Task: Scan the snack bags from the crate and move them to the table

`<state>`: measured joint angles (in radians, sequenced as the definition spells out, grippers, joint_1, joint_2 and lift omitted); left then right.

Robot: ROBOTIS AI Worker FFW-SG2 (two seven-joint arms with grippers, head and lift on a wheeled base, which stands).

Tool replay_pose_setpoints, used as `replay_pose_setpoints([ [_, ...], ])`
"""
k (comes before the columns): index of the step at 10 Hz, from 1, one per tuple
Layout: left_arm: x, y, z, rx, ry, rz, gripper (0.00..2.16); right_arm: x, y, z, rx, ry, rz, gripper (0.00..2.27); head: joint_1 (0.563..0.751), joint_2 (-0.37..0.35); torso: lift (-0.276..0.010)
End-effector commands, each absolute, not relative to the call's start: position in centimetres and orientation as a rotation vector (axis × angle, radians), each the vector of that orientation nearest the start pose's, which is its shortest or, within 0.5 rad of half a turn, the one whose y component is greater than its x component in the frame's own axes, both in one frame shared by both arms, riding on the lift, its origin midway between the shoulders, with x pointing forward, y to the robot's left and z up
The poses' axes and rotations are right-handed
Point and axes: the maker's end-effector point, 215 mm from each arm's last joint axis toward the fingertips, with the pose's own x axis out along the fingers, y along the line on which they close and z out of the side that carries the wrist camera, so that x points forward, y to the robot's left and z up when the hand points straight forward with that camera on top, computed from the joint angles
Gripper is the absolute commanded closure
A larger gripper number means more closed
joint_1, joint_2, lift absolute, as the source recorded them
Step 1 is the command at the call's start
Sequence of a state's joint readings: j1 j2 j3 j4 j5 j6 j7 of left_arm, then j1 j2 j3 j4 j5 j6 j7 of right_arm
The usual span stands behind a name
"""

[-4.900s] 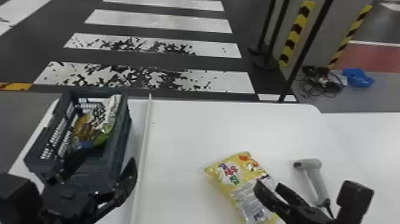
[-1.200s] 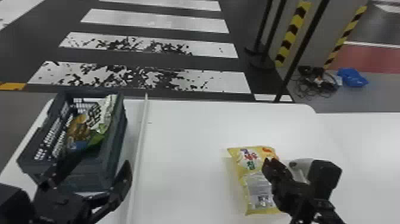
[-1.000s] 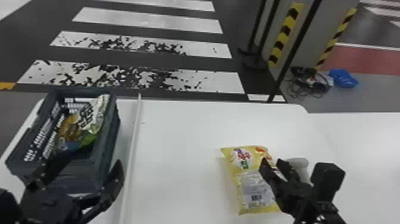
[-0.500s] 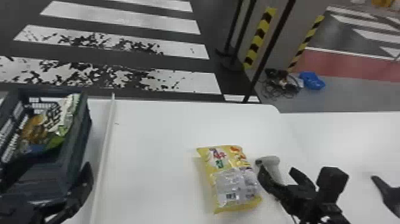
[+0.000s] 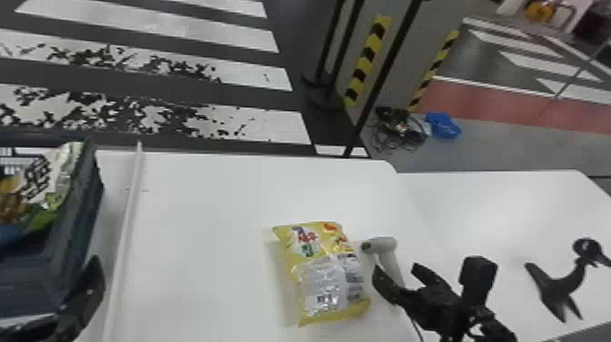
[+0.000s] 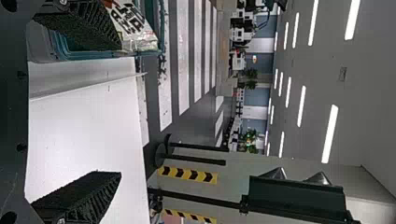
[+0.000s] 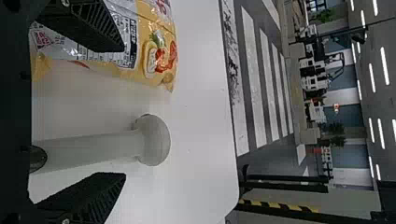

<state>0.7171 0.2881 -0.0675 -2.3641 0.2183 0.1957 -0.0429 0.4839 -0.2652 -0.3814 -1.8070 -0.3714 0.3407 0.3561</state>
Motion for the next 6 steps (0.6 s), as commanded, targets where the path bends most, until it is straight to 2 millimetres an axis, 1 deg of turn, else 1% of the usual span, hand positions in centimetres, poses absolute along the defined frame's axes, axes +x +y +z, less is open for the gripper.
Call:
replay_pose_setpoints([
  [1,37.4,16.8,-32.4,-0.035,0.168,-0.298,0.03,40.0,-42.4,-48.9,0.106,0.482,0.077,0.04,0.695,-0.349,-0.095],
  [2,37.3,16.8,-32.7,-0.033,0.174,-0.296,0.03,40.1,-43.0,-49.4,0.111,0.495,0.096,0.04,0.695,-0.35,-0.095],
  [3,37.3,16.9,-32.8,-0.034,0.177,-0.293,0.03,40.3,-43.6,-49.6,0.101,0.499,0.109,0.05,0.695,-0.35,-0.095],
  [4,37.2,16.8,-32.9,-0.036,0.178,-0.292,0.03,40.4,-43.7,-50.0,0.095,0.51,0.121,0.06,0.695,-0.35,-0.095],
  [6,37.1,16.4,-33.0,-0.03,0.178,-0.297,0.03,41.3,-44.1,-50.0,0.079,0.503,0.135,0.07,0.695,-0.35,-0.095],
])
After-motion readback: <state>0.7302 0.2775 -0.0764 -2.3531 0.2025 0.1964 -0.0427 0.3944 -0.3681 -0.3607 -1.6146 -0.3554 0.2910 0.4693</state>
